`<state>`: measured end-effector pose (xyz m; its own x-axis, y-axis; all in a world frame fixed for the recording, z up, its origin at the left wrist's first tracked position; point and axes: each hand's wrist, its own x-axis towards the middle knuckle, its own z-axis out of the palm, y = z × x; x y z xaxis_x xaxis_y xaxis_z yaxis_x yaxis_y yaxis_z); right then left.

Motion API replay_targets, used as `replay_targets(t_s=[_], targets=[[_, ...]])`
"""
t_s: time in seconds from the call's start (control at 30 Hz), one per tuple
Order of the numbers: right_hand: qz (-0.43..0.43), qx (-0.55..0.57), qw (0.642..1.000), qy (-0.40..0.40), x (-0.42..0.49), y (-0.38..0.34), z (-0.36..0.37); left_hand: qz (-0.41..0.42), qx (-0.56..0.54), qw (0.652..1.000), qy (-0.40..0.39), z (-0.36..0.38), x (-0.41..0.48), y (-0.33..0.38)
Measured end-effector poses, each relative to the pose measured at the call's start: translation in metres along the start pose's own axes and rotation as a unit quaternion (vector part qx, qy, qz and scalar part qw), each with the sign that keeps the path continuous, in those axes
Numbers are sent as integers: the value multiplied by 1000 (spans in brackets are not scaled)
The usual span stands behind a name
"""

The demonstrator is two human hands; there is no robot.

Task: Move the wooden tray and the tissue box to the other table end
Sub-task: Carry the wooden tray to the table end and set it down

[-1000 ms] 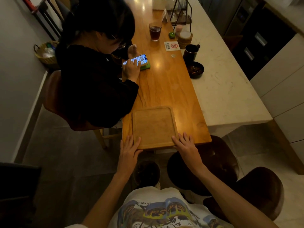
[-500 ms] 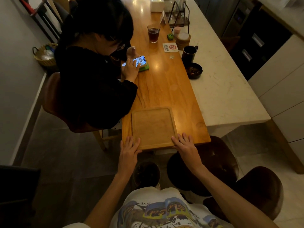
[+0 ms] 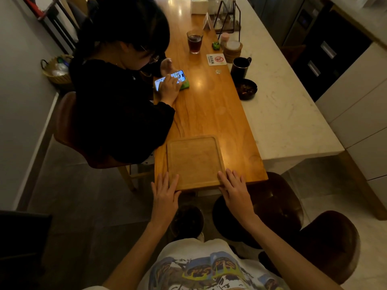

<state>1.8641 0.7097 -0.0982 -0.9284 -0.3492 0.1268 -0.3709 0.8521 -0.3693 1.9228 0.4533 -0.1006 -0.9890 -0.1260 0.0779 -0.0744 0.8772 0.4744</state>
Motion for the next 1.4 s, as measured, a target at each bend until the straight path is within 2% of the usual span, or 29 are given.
replay_targets(t_s=[0.2,0.5,0.9,1.13,1.4], targets=[[7,-50,999,-4,-1,-8,7,-9,49,999,2,3,-4,7],[14,-56,998,-6,-4,-8,10,-13,70,997,-12,5,-4,3],[51,-121,989,-63,7,-34,10,-14,153,987,-50,-3,18,31],[59,-133,985,-90,7,-34,12,-7,105,991,-77,8,17,16],[65,-142,984,-87,8,-36,13,0,108,990,-89,11,16,14]])
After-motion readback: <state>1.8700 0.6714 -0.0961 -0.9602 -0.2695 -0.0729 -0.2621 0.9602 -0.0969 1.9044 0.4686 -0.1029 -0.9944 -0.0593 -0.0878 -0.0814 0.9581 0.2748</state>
